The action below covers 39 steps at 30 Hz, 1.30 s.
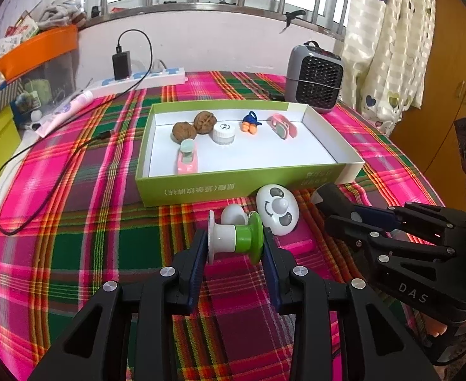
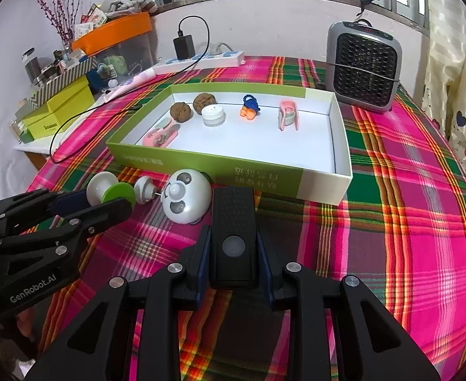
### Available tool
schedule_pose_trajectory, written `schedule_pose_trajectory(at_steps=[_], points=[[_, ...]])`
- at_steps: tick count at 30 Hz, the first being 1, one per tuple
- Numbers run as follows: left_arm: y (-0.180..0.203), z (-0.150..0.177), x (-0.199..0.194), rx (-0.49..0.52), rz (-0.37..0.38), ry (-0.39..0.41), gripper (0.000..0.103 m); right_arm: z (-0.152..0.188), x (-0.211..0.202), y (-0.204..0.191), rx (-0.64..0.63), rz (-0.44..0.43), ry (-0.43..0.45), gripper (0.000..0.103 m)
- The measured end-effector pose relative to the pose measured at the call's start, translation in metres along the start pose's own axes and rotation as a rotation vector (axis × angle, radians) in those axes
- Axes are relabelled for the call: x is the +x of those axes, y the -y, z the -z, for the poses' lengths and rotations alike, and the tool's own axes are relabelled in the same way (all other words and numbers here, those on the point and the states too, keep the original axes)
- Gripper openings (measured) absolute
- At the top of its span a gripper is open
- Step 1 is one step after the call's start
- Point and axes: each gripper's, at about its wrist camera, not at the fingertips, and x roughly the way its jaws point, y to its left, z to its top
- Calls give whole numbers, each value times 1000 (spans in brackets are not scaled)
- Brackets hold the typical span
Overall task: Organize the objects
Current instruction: 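Carry the suction toy in the left tool over the box while the right tool carries the black block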
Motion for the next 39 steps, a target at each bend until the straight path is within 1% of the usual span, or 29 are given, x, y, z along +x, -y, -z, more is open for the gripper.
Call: schedule_pose_trajectory(at_steps=[19,29,39], points=[[5,-8,-9,7,-12,33,32,-5,-12,-1,5,-18,30,28],[6,-21,-9,9,-5,54,32,-13,-17,5,18,-16,47,28],[6,-36,-5,14,-1,67,32,-25,-14,13,25,-4,51,28]])
